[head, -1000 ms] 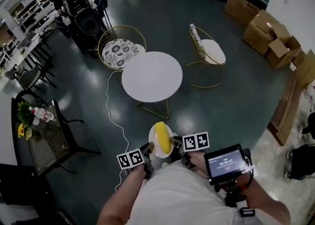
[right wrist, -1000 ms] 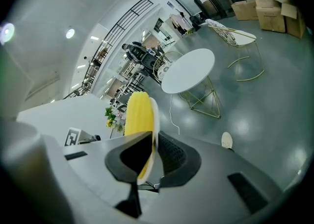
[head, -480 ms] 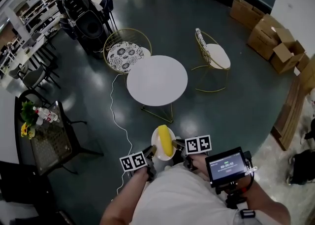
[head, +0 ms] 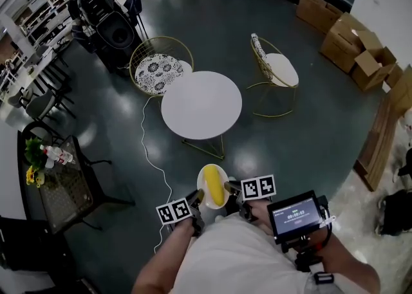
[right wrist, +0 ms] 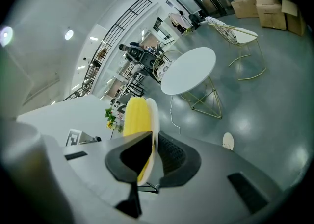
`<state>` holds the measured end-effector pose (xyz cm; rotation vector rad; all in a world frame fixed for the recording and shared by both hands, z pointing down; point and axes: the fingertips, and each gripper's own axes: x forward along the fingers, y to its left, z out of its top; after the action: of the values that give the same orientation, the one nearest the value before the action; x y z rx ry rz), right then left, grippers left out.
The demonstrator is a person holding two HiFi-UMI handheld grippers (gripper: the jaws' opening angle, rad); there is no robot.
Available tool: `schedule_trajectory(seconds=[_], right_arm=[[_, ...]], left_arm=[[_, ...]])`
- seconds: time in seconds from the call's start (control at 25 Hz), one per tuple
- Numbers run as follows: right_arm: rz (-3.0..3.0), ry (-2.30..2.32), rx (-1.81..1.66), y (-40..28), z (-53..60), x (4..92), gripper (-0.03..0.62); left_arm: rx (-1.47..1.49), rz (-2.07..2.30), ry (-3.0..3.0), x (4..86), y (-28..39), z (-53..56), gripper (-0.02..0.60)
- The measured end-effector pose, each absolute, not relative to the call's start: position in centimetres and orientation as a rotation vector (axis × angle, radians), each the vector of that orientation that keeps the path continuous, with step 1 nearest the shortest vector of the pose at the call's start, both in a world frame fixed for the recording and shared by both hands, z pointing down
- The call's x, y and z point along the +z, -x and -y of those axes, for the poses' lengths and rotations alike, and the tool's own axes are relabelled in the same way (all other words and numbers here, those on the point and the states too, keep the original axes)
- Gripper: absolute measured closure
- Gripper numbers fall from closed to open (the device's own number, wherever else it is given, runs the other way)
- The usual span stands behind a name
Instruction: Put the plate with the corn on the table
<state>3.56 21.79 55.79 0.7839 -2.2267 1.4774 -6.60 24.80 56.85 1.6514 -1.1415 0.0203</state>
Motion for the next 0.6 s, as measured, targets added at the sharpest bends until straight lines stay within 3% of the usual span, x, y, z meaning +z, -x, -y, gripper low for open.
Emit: schedule_trajectory(seconds=[0.6], right_arm=[[2.145,-0.756,1.570,-3.3,-17.6,58.4,0.548]], left_arm=[[0.065,1.136,-1.587,58.9,6.9,-20.7,0.540]])
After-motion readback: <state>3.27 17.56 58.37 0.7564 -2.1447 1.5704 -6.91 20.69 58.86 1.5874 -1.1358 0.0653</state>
